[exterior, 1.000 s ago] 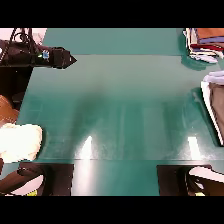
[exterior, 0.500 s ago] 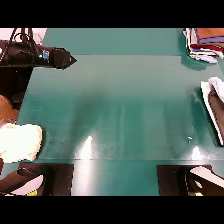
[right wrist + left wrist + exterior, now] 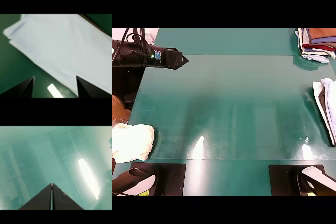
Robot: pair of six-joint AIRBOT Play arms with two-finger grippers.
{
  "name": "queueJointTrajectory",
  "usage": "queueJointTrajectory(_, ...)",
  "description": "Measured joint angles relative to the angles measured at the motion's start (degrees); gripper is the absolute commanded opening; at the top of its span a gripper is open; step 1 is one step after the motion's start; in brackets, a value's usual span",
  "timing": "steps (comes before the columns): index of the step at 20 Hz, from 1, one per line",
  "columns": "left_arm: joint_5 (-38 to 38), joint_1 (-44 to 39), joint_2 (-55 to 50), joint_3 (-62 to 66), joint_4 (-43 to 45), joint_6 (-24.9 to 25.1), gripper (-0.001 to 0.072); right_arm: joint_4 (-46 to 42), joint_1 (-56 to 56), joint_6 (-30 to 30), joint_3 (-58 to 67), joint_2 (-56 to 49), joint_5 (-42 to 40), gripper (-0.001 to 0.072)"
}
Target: Fold the shirts.
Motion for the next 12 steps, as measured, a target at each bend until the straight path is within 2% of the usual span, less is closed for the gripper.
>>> queueJointTrajectory(2, -0.1, 0.0, 0.0, 0.0, 0.0, 0.0, 0.0024, 2.7, 8.4, 0.0, 2.5, 0.0, -0.7, 0.0594)
queueJointTrajectory(3, -0.4, 0.0, 0.0, 0.0, 0.0, 0.0, 0.0025, 3.5, 12.9, 0.0, 3.6, 0.0, -1.0, 0.0555)
queueJointTrajectory(7, -1.0, 0.0, 0.0, 0.0, 0.0, 0.0, 0.0025, 4.7, 32.0, 0.0, 6.6, 0.0, -3.5, 0.0081)
queueJointTrajectory(8, -0.8, 0.0, 0.0, 0.0, 0.0, 0.0, 0.0025, 4.8, 36.4, -0.1, 7.1, 0.0, -4.3, 0.0021)
queueJointTrajectory(12, 0.6, 0.0, 0.0, 0.0, 0.0, 0.0, 0.0024, 5.0, 48.7, -0.7, 8.2, 0.0, -6.5, 0.0021)
